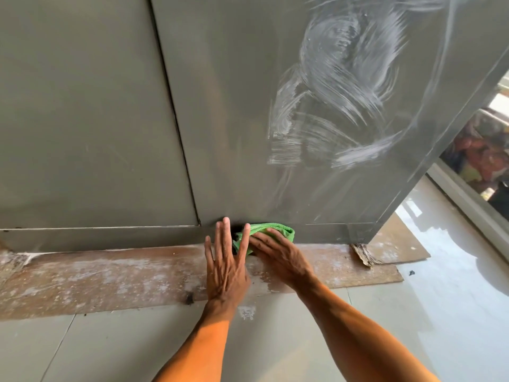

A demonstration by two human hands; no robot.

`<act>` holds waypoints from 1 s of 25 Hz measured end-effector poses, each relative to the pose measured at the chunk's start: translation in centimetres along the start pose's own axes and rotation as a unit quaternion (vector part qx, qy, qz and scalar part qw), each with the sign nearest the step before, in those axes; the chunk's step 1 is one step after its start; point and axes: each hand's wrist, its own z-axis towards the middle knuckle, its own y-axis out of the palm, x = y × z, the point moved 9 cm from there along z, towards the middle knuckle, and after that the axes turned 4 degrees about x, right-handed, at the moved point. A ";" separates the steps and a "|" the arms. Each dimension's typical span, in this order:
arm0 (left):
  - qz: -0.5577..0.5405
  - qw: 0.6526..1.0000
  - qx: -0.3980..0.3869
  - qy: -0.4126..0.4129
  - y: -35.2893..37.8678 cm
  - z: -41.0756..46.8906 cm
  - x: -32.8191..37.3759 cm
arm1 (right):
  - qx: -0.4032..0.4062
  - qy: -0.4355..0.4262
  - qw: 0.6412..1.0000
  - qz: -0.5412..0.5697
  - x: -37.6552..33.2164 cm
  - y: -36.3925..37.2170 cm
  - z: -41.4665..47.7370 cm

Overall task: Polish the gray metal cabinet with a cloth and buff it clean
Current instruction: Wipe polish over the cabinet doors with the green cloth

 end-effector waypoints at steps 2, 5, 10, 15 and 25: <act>0.001 0.999 -0.001 0.035 0.3 0.3 1.5 | 0.000 0.021 0.999 -0.034 1.7 0.0 -2.1; -0.001 0.999 -0.005 0.044 0.9 0.8 3.1 | 0.003 0.037 0.996 -0.085 3.4 0.1 -5.1; 0.007 1.000 -0.014 0.012 1.4 0.7 4.3 | 0.021 0.109 0.985 -0.134 6.7 -0.4 -9.9; 0.004 0.996 -0.009 0.090 1.8 0.3 7.6 | 0.039 0.139 0.980 -0.141 7.9 -1.8 -11.7; 0.004 0.996 0.011 0.092 2.7 1.9 13.0 | 0.055 0.343 0.938 -0.009 11.8 -2.9 -13.7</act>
